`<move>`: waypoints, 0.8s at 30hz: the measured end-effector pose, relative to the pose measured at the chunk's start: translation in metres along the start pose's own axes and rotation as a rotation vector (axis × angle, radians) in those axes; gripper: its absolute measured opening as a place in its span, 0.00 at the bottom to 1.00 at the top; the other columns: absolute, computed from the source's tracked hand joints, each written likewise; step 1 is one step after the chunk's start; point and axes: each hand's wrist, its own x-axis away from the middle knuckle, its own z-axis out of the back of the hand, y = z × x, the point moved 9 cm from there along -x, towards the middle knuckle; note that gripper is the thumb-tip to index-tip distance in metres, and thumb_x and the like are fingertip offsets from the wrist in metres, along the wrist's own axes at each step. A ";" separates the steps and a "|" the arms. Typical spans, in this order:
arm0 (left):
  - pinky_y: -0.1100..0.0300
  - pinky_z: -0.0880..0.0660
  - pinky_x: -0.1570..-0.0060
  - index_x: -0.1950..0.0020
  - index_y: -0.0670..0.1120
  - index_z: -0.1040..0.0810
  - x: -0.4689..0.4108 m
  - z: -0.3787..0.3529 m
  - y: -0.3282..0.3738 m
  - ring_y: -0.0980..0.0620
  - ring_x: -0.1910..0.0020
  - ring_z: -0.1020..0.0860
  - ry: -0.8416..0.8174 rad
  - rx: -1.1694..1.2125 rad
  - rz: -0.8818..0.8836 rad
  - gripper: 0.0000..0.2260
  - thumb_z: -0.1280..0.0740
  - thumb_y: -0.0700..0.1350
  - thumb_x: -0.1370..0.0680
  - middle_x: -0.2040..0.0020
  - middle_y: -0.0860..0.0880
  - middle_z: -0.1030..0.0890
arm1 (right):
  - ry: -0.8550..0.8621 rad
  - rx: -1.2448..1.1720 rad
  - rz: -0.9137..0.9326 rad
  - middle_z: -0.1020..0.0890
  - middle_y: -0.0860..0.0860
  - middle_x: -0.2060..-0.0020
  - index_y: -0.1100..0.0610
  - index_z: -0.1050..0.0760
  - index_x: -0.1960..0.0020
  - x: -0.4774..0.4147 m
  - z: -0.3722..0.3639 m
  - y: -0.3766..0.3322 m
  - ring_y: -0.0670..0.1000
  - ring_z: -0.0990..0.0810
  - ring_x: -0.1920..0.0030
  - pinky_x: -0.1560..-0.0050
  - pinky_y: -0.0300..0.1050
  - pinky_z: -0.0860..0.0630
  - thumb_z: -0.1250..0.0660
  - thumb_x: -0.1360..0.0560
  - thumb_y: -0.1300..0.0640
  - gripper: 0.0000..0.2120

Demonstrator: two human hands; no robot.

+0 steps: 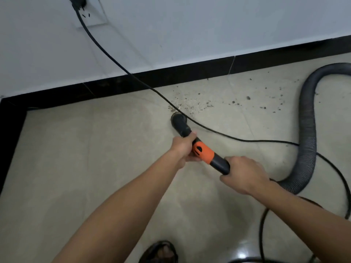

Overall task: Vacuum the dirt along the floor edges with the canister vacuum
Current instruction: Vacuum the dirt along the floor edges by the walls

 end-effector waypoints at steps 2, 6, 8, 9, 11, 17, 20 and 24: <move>0.52 0.20 0.73 0.38 0.35 0.28 0.022 0.004 -0.026 0.44 0.69 0.19 -0.055 -0.032 0.061 0.21 0.33 0.51 0.21 0.59 0.39 0.19 | -0.033 0.029 0.048 0.21 0.47 0.58 0.47 0.29 0.50 0.020 -0.014 0.001 0.52 0.19 0.52 0.60 0.43 0.33 0.36 0.29 0.46 0.09; 0.54 0.20 0.72 0.41 0.34 0.27 0.023 0.008 -0.034 0.45 0.71 0.19 -0.084 -0.042 0.044 0.20 0.34 0.51 0.21 0.61 0.39 0.19 | -0.051 0.010 0.087 0.26 0.45 0.62 0.45 0.33 0.54 0.019 -0.021 -0.005 0.50 0.23 0.58 0.61 0.43 0.33 0.36 0.28 0.47 0.07; 0.52 0.20 0.73 0.41 0.35 0.27 -0.004 0.013 -0.003 0.46 0.71 0.20 -0.048 -0.020 -0.020 0.19 0.34 0.50 0.21 0.63 0.41 0.21 | -0.027 0.015 0.060 0.24 0.47 0.61 0.46 0.31 0.53 -0.010 -0.010 -0.014 0.53 0.20 0.55 0.59 0.43 0.32 0.35 0.29 0.48 0.07; 0.51 0.19 0.72 0.41 0.35 0.27 -0.014 0.016 0.015 0.45 0.69 0.21 -0.030 -0.012 -0.040 0.19 0.34 0.51 0.21 0.62 0.41 0.21 | -0.010 0.014 0.056 0.24 0.48 0.61 0.46 0.29 0.52 -0.023 -0.003 -0.020 0.54 0.20 0.55 0.59 0.44 0.31 0.35 0.29 0.48 0.07; 0.50 0.19 0.70 0.39 0.36 0.28 -0.025 0.020 0.032 0.45 0.67 0.20 -0.004 -0.004 -0.052 0.20 0.34 0.52 0.21 0.60 0.41 0.21 | 0.016 0.014 0.049 0.24 0.48 0.61 0.46 0.28 0.51 -0.039 0.008 -0.028 0.54 0.22 0.58 0.59 0.44 0.30 0.35 0.29 0.49 0.08; 0.53 0.20 0.71 0.39 0.34 0.27 -0.017 0.018 0.003 0.47 0.73 0.19 -0.070 -0.055 0.016 0.21 0.34 0.51 0.21 0.63 0.41 0.20 | -0.033 0.057 0.066 0.26 0.45 0.63 0.45 0.34 0.54 -0.027 -0.008 -0.019 0.52 0.22 0.59 0.61 0.43 0.33 0.36 0.28 0.48 0.07; 0.53 0.20 0.72 0.38 0.36 0.28 -0.040 0.013 0.036 0.47 0.72 0.20 -0.059 -0.023 -0.037 0.21 0.34 0.51 0.21 0.62 0.42 0.20 | 0.015 0.041 0.026 0.26 0.46 0.64 0.46 0.31 0.54 -0.057 0.005 -0.017 0.53 0.22 0.59 0.61 0.43 0.33 0.35 0.29 0.48 0.07; 0.49 0.18 0.66 0.38 0.37 0.30 -0.059 0.006 0.073 0.43 0.64 0.19 -0.094 -0.078 -0.043 0.20 0.34 0.52 0.21 0.58 0.41 0.21 | 0.033 0.025 -0.020 0.25 0.46 0.66 0.46 0.30 0.54 -0.087 0.021 -0.019 0.50 0.25 0.66 0.66 0.42 0.35 0.34 0.29 0.49 0.06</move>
